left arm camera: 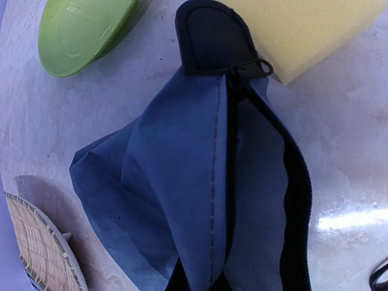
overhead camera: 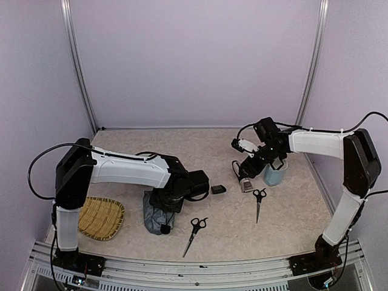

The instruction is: Sort the hair-cutting tools

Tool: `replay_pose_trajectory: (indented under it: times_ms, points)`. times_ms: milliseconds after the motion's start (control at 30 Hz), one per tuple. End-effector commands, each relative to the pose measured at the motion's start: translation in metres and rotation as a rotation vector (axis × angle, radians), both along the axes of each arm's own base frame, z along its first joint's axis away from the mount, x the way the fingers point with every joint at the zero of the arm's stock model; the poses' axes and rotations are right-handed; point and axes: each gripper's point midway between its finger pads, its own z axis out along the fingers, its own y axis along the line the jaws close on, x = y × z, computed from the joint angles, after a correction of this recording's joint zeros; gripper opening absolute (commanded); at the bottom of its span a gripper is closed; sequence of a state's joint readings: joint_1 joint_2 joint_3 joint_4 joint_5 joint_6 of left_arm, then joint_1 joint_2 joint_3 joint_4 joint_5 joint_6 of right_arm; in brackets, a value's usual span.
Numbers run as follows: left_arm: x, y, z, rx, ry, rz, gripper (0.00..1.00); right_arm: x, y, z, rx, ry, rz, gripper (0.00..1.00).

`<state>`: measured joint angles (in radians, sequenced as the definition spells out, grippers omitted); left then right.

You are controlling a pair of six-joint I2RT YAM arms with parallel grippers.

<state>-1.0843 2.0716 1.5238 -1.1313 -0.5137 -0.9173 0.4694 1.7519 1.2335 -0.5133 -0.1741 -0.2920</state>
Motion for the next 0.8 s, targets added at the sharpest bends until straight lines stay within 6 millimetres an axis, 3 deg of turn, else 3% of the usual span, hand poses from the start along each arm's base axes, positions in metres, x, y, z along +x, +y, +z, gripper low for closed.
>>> replay_pose_trajectory:
  times_ms: [0,167,333,533,600,667,767]
  points:
    - [-0.006,-0.006,0.048,-0.062,-0.06,-0.052,0.0,-0.008,0.001,0.005,0.001,-0.004,0.009,0.69]
    - [-0.018,-0.007,0.083,-0.198,-0.047,-0.161,0.0,-0.006,-0.01,-0.008,-0.067,0.004,-0.014,0.83]
    - [-0.017,-0.015,0.115,-0.275,-0.1,-0.292,0.0,0.0,-0.019,-0.022,-0.125,0.018,-0.062,0.86]
    - [-0.009,-0.038,0.14,-0.396,-0.177,-0.364,0.0,0.004,-0.01,-0.031,-0.114,0.079,-0.058,0.89]
    - [-0.009,-0.047,0.142,-0.442,-0.19,-0.391,0.0,0.007,0.003,-0.009,-0.04,0.033,-0.015,0.88]
    - [-0.007,-0.054,0.145,-0.478,-0.21,-0.407,0.0,0.001,0.023,0.029,0.082,-0.024,0.086,0.85]
    - [-0.005,-0.068,0.156,-0.573,-0.24,-0.436,0.0,-0.033,0.053,0.099,0.295,-0.103,0.306,0.75]
